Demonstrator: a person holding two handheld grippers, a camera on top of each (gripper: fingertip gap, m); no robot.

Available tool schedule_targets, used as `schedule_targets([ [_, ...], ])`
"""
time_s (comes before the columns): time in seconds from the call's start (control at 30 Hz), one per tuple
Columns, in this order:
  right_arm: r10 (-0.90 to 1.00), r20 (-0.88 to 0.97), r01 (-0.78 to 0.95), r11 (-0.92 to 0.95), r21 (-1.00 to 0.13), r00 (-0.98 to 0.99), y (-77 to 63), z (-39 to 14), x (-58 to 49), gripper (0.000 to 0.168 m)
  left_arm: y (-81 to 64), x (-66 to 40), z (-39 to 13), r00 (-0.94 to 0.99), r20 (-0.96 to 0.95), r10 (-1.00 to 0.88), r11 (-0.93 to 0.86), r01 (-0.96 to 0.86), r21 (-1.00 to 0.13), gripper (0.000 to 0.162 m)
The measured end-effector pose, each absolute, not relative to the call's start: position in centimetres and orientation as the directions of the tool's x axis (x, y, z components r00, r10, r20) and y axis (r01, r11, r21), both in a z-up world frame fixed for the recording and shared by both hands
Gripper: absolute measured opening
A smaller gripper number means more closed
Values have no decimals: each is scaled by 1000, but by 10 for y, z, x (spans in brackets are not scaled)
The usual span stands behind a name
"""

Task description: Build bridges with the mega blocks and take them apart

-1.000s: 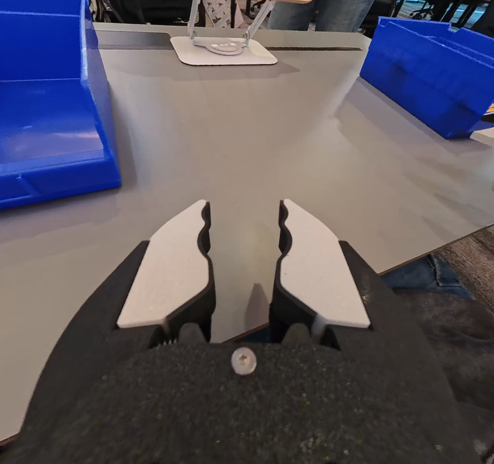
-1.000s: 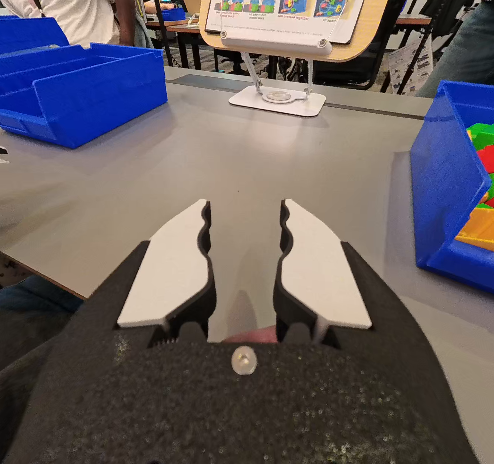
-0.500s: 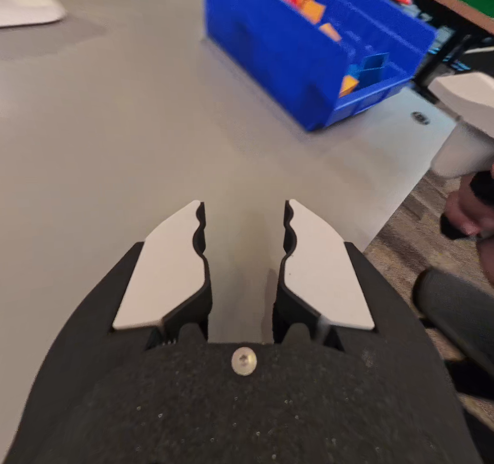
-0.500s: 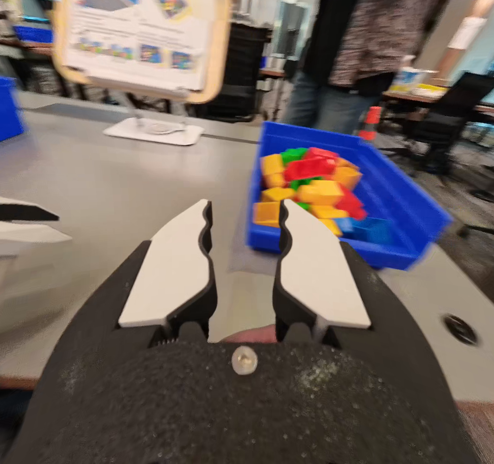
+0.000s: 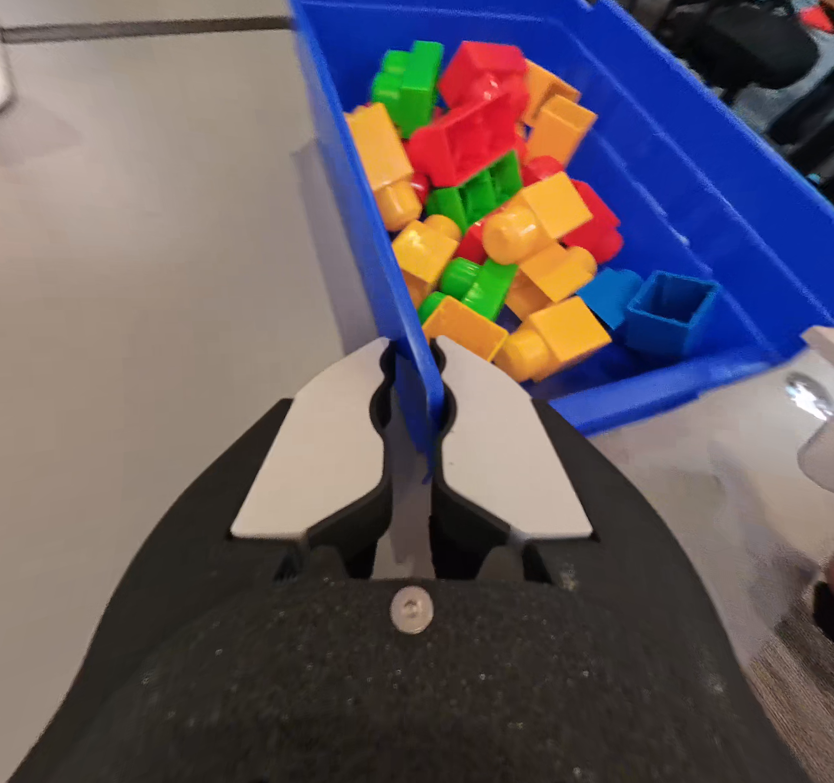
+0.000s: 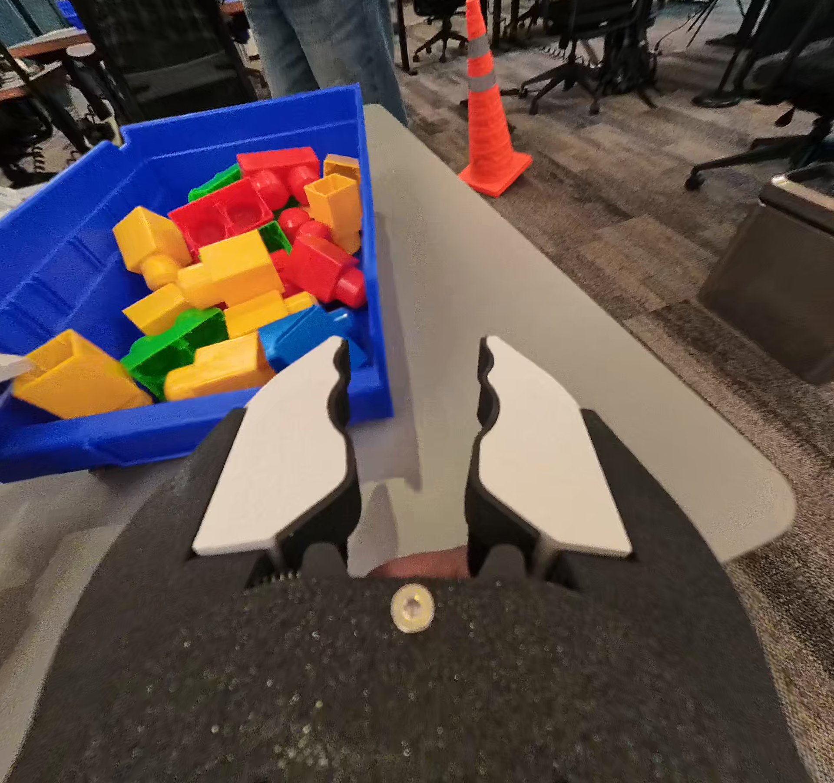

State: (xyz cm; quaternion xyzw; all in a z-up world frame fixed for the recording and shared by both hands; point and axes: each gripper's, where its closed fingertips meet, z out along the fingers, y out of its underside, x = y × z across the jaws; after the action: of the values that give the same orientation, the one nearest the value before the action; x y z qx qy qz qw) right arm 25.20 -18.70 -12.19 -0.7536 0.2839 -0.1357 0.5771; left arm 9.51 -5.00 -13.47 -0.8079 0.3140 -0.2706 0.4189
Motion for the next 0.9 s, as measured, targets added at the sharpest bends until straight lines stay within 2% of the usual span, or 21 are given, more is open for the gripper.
schedule_targets([
  [0.17, -549, -105, -245, -188, -951, 829, -165, -118, 228, 46, -42, 62, -133, 702, 197, -684, -473, -222, -853, 5],
  [0.27, -509, -160, -293, -193, -937, 846, -153, -115, 204, 5, -48, 44, -131, 704, 187, -685, -455, -212, -865, 5],
  [0.37, -523, -155, -294, -194, -936, 838, -144, -111, 171, 2, -46, 10, -121, 729, 140, -670, -417, -213, -883, 4],
  [0.63, -350, -147, -219, -176, -960, 925, -80, -76, 33, 2, -17, -142, -93, 831, 49, -555, -359, -185, -915, 3],
  [0.9, -152, -148, -186, -279, -942, 977, -19, -106, -78, 3, 8, -266, -115, 918, 26, -396, -418, -155, -895, 3],
])
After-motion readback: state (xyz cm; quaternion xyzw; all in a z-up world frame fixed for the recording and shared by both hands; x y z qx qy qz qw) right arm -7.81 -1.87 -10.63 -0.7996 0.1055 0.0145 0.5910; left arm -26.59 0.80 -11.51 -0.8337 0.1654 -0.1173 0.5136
